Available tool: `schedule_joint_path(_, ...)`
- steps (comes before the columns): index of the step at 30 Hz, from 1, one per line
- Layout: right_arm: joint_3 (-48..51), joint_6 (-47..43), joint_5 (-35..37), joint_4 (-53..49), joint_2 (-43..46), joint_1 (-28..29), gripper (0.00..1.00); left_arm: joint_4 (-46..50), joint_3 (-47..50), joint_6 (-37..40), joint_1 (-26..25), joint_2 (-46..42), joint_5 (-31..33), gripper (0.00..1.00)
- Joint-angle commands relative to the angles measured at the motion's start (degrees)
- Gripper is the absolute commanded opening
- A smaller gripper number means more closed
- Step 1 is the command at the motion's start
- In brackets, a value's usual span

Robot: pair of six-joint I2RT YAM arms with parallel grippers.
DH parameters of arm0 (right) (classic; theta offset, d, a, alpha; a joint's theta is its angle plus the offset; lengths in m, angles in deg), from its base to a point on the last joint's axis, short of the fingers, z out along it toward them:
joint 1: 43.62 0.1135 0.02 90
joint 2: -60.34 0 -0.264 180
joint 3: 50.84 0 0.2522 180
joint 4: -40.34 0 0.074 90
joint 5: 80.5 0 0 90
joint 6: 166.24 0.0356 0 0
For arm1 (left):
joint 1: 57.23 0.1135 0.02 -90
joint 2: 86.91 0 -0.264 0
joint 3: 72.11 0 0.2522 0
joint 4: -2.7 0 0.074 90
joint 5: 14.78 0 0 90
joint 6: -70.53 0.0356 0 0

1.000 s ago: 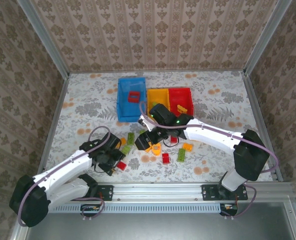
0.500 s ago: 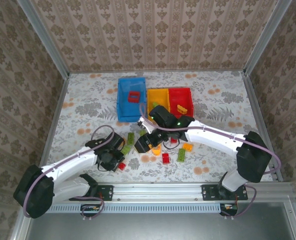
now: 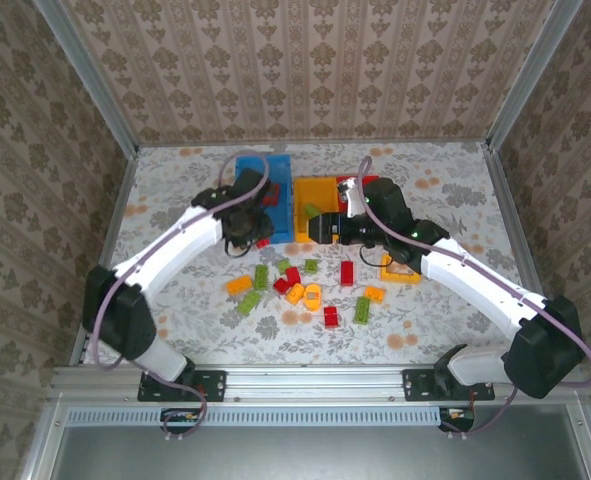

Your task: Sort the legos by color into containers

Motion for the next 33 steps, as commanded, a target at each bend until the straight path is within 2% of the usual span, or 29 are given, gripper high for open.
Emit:
schedule_joint_path(1, 0.28, 2.26, 3.02, 1.72, 1.42, -0.83, 0.76, -0.82, -6.58, 12.71, 4.24, 7.59, -1.55, 0.15)
schedule_joint_path(7, 2.32, 3.99, 5.83, -0.48, 4.62, -2.60, 0.76, 0.08, -19.08, 18.61, 6.86, 20.95, -3.93, 0.17)
schedule_joint_path(13, 6.04, 7.26, 8.99, -2.53, 8.33, -5.85, 0.76, -1.01, -20.39, 18.37, 7.94, 26.54, -5.51, 0.20)
schedule_joint_path(19, 8.72, 16.35, 17.15, -13.16, 9.54, -11.11, 0.76, -1.41, -19.47, 18.68, 7.92, 28.79, -7.30, 0.36)
schedule_joint_path(25, 13.60, 28.79, 19.35, -25.43, 9.88, -19.08, 0.67, -1.33, -18.29, 19.36, 7.95, 27.69, -7.59, 0.46)
schedule_joint_path(30, 18.58, 33.94, 18.34, -24.29, 11.39, -23.07, 0.66, -1.10, -18.09, 20.10, 7.98, 25.86, -7.87, 0.51)
schedule_joint_path(33, 18.10, 31.03, 18.38, -24.69, 10.03, -26.20, 0.63, -0.81, -17.81, 20.12, 7.92, 24.31, -7.88, 0.51)
